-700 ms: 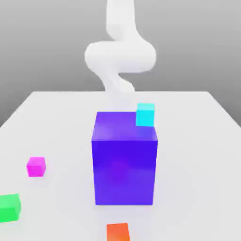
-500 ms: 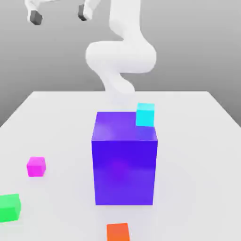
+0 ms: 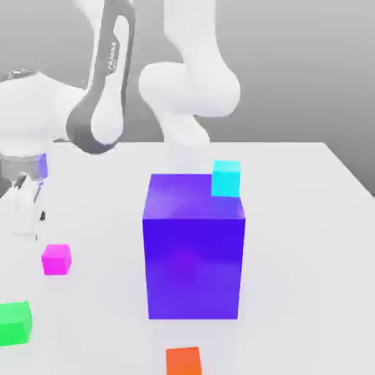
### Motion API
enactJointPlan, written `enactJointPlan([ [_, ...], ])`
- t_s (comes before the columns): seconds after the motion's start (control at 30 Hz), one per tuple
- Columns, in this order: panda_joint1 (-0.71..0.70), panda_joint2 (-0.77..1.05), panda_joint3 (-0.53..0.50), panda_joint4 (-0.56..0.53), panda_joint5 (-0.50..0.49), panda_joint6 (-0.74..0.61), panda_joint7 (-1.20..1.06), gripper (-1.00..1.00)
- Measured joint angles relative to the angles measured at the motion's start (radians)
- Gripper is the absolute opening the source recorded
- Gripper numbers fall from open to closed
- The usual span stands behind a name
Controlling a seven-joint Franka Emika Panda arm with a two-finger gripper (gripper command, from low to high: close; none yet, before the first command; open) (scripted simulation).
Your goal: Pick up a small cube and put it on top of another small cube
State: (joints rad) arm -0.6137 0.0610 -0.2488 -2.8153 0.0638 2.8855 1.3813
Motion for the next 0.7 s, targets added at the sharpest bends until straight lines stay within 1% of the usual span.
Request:
enactJointPlan([
  [0.1, -0.051, 0.110, 0.073, 0.014, 0.105, 0.084, -0.069, 0.00],
  [0.17, -0.111, 0.182, 0.143, 0.028, 0.148, 0.141, -0.101, 0.00],
  [0.2, -0.140, 0.217, 0.174, 0.035, 0.160, 0.170, -0.111, -1.00],
  [0.37, -0.140, 0.217, 0.174, 0.035, 0.158, 0.172, -0.109, -1.00],
  [0.4, -0.155, 0.235, 0.190, 0.039, 0.164, 0.186, -0.115, -1.00],
  [0.47, -0.133, 0.204, 0.166, 0.032, 0.155, 0.160, -0.107, -1.00],
  [0.6, -0.081, 0.071, 0.087, 0.004, 0.042, 0.056, -0.022, -1.00],
  [0.67, -0.080, 0.004, 0.072, -0.005, -0.017, -0.001, 0.019, -1.00],
  [0.7, -0.070, -0.002, 0.076, 0.015, -0.025, -0.026, 0.020, -1.00],
])
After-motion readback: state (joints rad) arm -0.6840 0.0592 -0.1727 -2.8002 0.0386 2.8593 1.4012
